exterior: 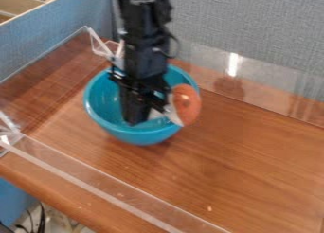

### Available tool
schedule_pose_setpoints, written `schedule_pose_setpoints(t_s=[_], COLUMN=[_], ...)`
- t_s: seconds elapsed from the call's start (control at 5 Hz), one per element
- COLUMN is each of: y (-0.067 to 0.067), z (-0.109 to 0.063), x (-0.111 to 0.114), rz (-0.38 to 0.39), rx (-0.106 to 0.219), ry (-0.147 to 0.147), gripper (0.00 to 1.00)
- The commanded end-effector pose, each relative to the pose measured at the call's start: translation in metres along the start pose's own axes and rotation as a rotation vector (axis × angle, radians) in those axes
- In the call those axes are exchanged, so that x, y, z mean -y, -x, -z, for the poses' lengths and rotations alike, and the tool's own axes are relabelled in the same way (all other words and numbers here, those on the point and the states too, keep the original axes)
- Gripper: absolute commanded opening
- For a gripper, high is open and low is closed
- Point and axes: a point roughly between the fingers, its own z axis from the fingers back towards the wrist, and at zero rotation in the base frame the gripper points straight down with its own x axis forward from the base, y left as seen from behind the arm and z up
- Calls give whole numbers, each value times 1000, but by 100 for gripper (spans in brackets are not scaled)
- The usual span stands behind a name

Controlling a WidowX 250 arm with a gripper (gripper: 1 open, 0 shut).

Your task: Remove the mushroom from inside the blue bowl and put it on the table

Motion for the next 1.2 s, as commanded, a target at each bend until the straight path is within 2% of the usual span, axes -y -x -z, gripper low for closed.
schedule_pose_setpoints(t_s=[0.0,0.4,0.6,1.0], y=[-11,-28,-35,-40], z=[-6,25,37,32], x=[15,49,49,45], rz=[64,190,207,226], rx=[33,-18,-36,-10], ry=[-21,-9,-4,1], gripper=[0,0,0,0])
